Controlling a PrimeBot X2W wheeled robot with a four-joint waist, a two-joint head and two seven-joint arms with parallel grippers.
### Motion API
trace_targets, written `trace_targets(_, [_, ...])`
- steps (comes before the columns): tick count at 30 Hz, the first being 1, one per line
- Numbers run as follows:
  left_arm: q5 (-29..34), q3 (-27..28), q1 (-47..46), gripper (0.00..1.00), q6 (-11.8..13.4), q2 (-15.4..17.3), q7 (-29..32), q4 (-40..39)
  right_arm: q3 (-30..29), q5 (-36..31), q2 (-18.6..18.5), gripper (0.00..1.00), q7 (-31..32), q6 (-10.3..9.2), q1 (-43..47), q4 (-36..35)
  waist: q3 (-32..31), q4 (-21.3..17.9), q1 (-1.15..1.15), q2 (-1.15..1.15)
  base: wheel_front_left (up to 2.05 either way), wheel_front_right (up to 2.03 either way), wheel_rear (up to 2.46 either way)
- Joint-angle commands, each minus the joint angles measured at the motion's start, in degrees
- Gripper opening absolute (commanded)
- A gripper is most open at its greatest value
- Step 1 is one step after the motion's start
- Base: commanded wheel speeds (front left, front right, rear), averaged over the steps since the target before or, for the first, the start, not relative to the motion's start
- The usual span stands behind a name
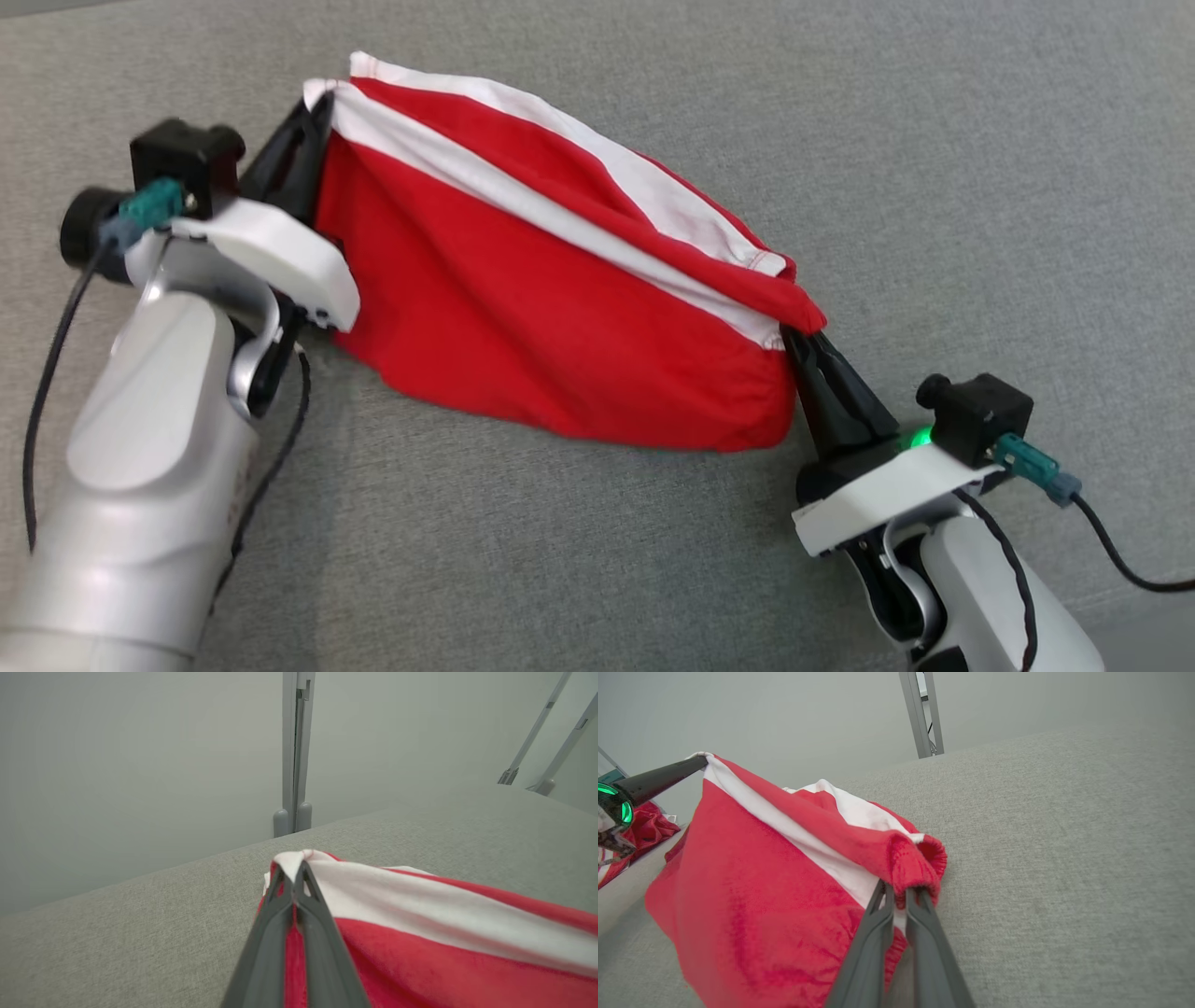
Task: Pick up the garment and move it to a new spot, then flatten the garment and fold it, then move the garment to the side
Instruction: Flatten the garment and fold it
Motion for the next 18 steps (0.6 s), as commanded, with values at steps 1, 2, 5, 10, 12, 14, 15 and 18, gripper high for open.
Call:
trace_targets(1, [0.81, -0.19, -2.01, 0.00, 0.44, 0.45, -0.01, 1.56, -0.19, 0.11, -0.03, 0.00, -0.39, 0.01, -1.07, 0.44, 0.77, -0.64, 0.00, 0.00, 0.00, 0.00, 0.00])
trace_targets(2, [1.07, -0.43, -3.25, 0.00, 0.60, 0.26, 0.20, 3.22, -0.20, -0.01, 0.02, 0.00, -0.39, 0.01, -1.61, 0.73, 0.96, -0.78, 0.00, 0.00, 0.00, 0.00, 0.00])
trace_targets(5, [2.15, -1.49, -6.90, 0.00, 1.01, -0.25, 1.18, 7.90, -0.21, 0.00, 0.13, 0.00, -0.41, 0.01, -3.04, 1.57, 1.54, -1.06, 0.00, 0.00, 0.00, 0.00, 0.00])
trace_targets(10, [3.32, -2.90, -12.10, 0.00, 1.72, -1.26, 2.17, 14.87, 0.94, 1.38, 0.13, 0.00, -0.39, 0.01, -4.87, 1.98, 2.39, -1.38, 0.00, 0.00, 0.00, 0.00, 0.00])
trace_targets(12, [3.56, -3.23, -13.70, 0.00, 2.00, -1.61, 2.34, 17.34, 1.24, 1.57, 0.13, 0.00, -0.38, 0.01, -5.47, 2.14, 2.58, -1.55, 0.00, 0.00, 0.00, 0.00, 0.00])
trace_targets(14, [3.95, -3.61, -15.23, 0.00, 2.15, -1.86, 2.13, 19.59, 1.41, 1.71, 0.13, 0.00, -0.38, 0.01, -5.90, 2.25, 2.69, -1.70, 0.00, 0.00, 0.00, 0.00, 0.00])
trace_targets(15, [4.12, -3.84, -15.89, 0.00, 2.12, -2.11, 1.90, 20.62, 1.47, 1.74, 0.13, 0.00, -0.38, 0.01, -6.06, 2.34, 2.71, -1.77, 0.00, 0.00, 0.00, 0.00, 0.00])
trace_targets(18, [4.21, -4.42, -17.34, 0.00, 2.20, -3.08, 1.16, 23.48, 1.16, 1.43, 0.14, 0.16, -0.38, 0.01, -6.59, 2.32, 2.71, -1.95, 0.00, 0.00, 0.00, 0.00, 0.00])
